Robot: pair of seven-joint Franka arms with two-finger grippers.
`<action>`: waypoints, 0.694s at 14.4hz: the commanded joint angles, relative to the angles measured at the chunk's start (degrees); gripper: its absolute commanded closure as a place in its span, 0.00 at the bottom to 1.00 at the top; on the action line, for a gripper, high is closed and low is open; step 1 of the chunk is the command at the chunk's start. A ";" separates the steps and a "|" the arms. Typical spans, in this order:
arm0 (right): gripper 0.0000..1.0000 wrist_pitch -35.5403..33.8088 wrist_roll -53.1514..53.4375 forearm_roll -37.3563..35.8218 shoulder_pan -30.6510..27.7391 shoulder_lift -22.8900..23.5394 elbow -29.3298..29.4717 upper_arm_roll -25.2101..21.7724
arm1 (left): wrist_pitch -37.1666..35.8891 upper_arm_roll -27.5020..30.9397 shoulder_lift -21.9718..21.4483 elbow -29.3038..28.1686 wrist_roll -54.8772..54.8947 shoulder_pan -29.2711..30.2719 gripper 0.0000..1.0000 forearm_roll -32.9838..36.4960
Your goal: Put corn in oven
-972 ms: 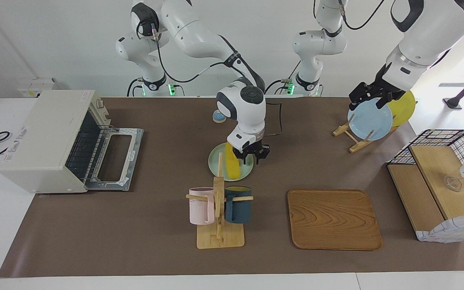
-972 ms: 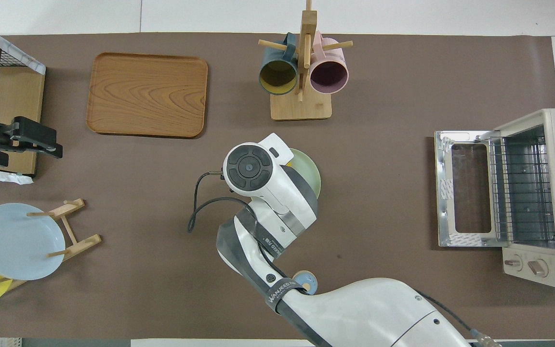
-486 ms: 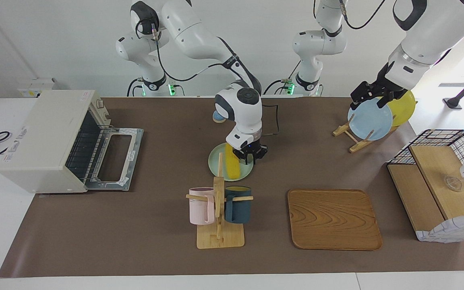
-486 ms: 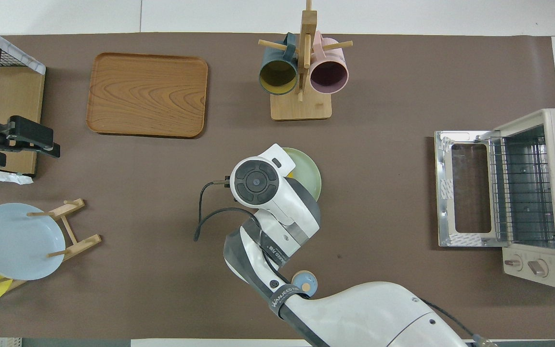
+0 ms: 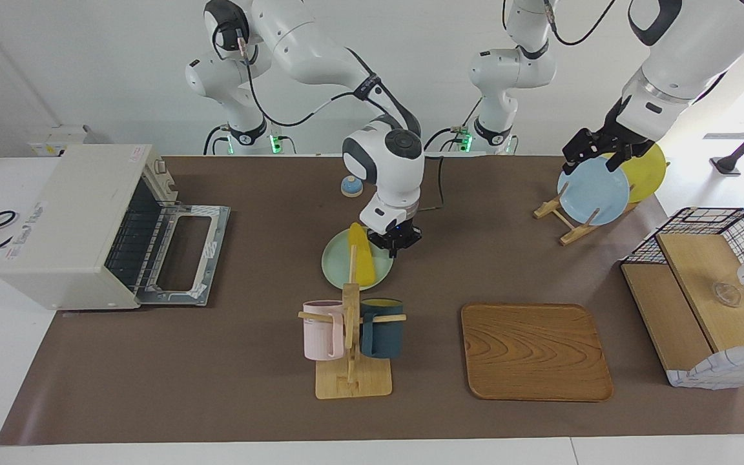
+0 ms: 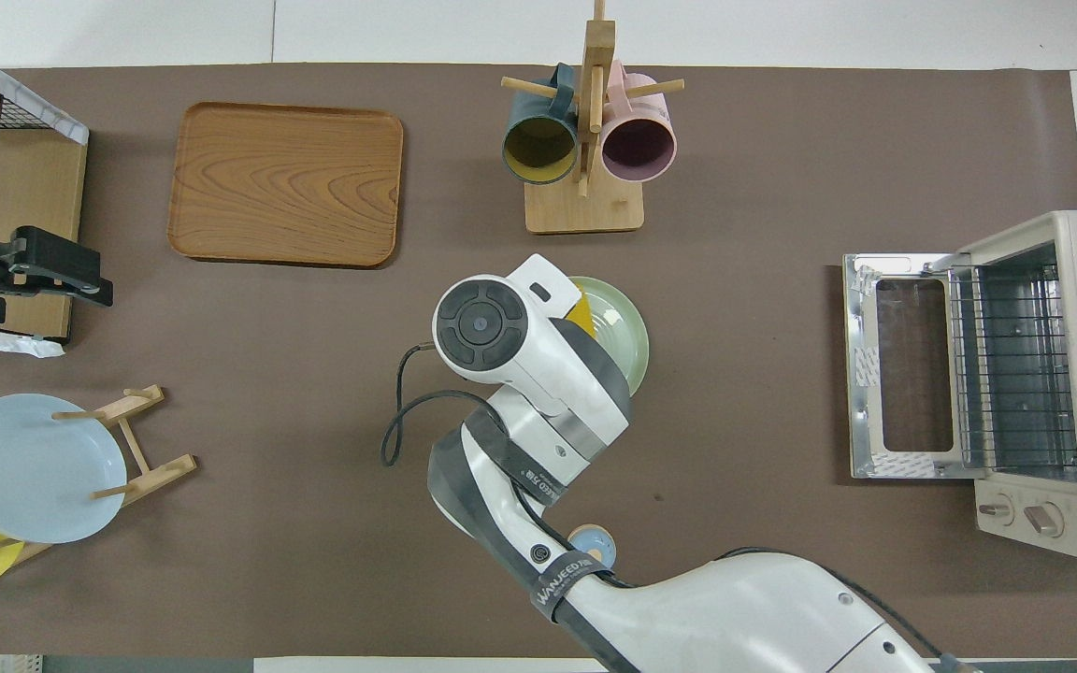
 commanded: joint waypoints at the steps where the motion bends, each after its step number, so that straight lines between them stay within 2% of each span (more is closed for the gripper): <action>1: 1.00 -11.74 -5.31 -4.74 -2.47 2.56 9.04 0.58 | -0.74 2.85 -1.44 -0.28 -0.49 -3.36 0.00 1.35; 3: 1.00 -14.14 -7.42 -5.02 -4.66 0.98 9.40 0.32 | -1.26 2.94 -1.70 -0.28 -0.58 -3.55 0.00 1.44; 6: 1.00 -20.01 -11.72 -5.19 -10.63 -3.93 6.42 0.14 | -0.74 2.86 -2.57 -0.36 0.73 -3.46 0.00 3.81; 10: 1.00 -20.30 -20.41 -5.63 -20.03 -15.43 -7.97 0.06 | -0.30 2.77 -2.32 -1.07 4.87 -2.85 0.00 3.55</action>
